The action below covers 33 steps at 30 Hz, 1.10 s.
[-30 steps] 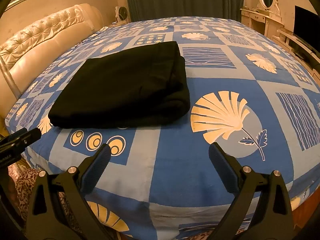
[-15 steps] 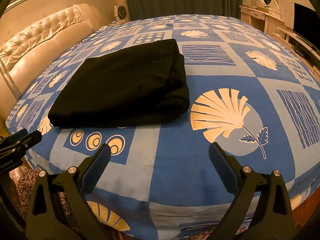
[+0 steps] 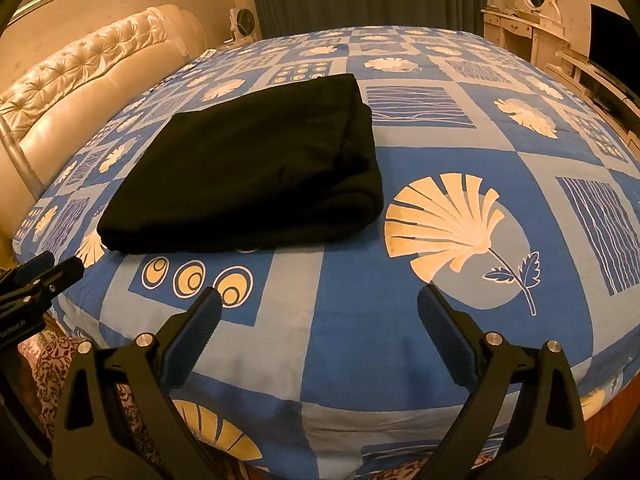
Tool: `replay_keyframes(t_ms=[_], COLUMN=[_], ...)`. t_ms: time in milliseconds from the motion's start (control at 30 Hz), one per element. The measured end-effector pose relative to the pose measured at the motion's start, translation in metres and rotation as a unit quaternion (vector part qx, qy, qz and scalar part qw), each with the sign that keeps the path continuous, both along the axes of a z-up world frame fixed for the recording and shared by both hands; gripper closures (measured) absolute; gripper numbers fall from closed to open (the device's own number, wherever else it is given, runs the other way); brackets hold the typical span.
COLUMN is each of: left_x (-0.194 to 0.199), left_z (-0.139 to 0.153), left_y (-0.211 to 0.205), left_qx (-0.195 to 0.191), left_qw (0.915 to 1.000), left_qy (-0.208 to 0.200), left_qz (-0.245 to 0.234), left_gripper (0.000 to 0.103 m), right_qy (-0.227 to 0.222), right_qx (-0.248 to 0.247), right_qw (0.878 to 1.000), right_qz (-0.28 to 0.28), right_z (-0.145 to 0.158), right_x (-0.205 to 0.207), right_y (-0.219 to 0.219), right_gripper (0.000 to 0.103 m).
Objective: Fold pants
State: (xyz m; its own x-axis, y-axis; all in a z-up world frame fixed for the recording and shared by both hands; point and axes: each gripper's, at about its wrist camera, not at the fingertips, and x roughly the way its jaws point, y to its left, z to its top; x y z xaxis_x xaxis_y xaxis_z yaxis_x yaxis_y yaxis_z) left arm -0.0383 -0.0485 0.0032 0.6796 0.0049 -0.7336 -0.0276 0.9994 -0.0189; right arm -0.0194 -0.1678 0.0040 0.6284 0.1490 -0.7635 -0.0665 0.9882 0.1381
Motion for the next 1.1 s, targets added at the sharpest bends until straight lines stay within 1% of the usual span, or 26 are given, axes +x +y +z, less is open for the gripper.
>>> replay_keyframes(t_ms=[133, 333, 567, 633, 700, 733, 767, 800, 867, 900, 933, 967, 1000, 1033, 1067, 1100], left_x=[-0.001, -0.002, -0.004, -0.006, -0.006, -0.003, 0.000, 0.002, 0.009, 0.017, 0.027, 0.040, 0.055, 0.077, 0.098, 0.113], left_z=[0.002, 0.007, 0.015, 0.019, 0.023, 0.026, 0.031, 0.035, 0.050, 0.054, 0.055, 0.054, 0.052, 0.048, 0.041, 0.035], left_y=[-0.001, -0.007, -0.011, -0.011, -0.009, -0.009, -0.009, -0.010, -0.008, -0.001, 0.008, 0.020, 0.035, 0.060, 0.086, 0.105], left_qx=[0.000, 0.026, 0.022, 0.016, 0.013, 0.011, 0.001, -0.001, 0.008, 0.007, 0.003, -0.005, -0.013, -0.017, -0.012, -0.003], left_qw=[1.0000, 0.9996, 0.9995, 0.9994, 0.9994, 0.9996, 0.9999, 0.9999, 0.9987, 0.9981, 0.9982, 0.9985, 0.9989, 0.9995, 0.9995, 0.9988], left_qy=[-0.004, -0.012, -0.023, -0.030, -0.017, -0.006, -0.006, -0.012, -0.045, -0.056, -0.053, -0.045, -0.034, -0.026, -0.023, -0.021], left_qz=[-0.002, -0.002, 0.002, 0.012, 0.029, 0.027, 0.011, 0.000, -0.020, -0.026, -0.028, -0.031, -0.030, -0.012, 0.018, 0.044], left_gripper=[0.015, 0.015, 0.015, 0.015, 0.015, 0.015, 0.015, 0.015, 0.015, 0.015, 0.015, 0.015, 0.015, 0.015, 0.015, 0.015], right_qy=[0.002, 0.003, 0.005, 0.007, 0.008, 0.011, 0.015, 0.020, 0.031, 0.043, 0.047, 0.045, 0.031, 0.019, 0.007, -0.006], right_qx=[0.000, -0.002, -0.003, -0.001, -0.001, -0.001, 0.000, 0.005, 0.019, 0.036, 0.050, 0.061, 0.066, 0.062, 0.053, 0.035], right_qw=[1.000, 1.000, 1.000, 1.000, 1.000, 1.000, 1.000, 1.000, 0.999, 0.998, 0.998, 0.997, 0.997, 0.997, 0.997, 0.997], right_qz=[0.002, 0.005, 0.006, 0.007, 0.006, 0.006, 0.005, 0.006, 0.007, 0.006, 0.003, -0.003, -0.018, -0.032, -0.046, -0.068], right_z=[-0.001, -0.001, -0.001, -0.001, -0.001, -0.002, -0.003, -0.005, -0.005, -0.003, 0.001, 0.004, 0.013, 0.019, 0.024, 0.027], right_x=[-0.001, -0.001, 0.000, 0.000, 0.000, 0.000, 0.001, 0.000, 0.000, 0.004, 0.008, 0.012, 0.019, 0.026, 0.035, 0.049], right_y=[0.001, 0.002, 0.001, 0.000, -0.001, -0.001, -0.003, -0.004, -0.008, -0.015, -0.023, -0.031, -0.047, -0.062, -0.078, -0.104], right_gripper=[0.005, 0.005, 0.005, 0.005, 0.005, 0.005, 0.005, 0.005, 0.005, 0.005, 0.005, 0.005, 0.005, 0.005, 0.005, 0.005])
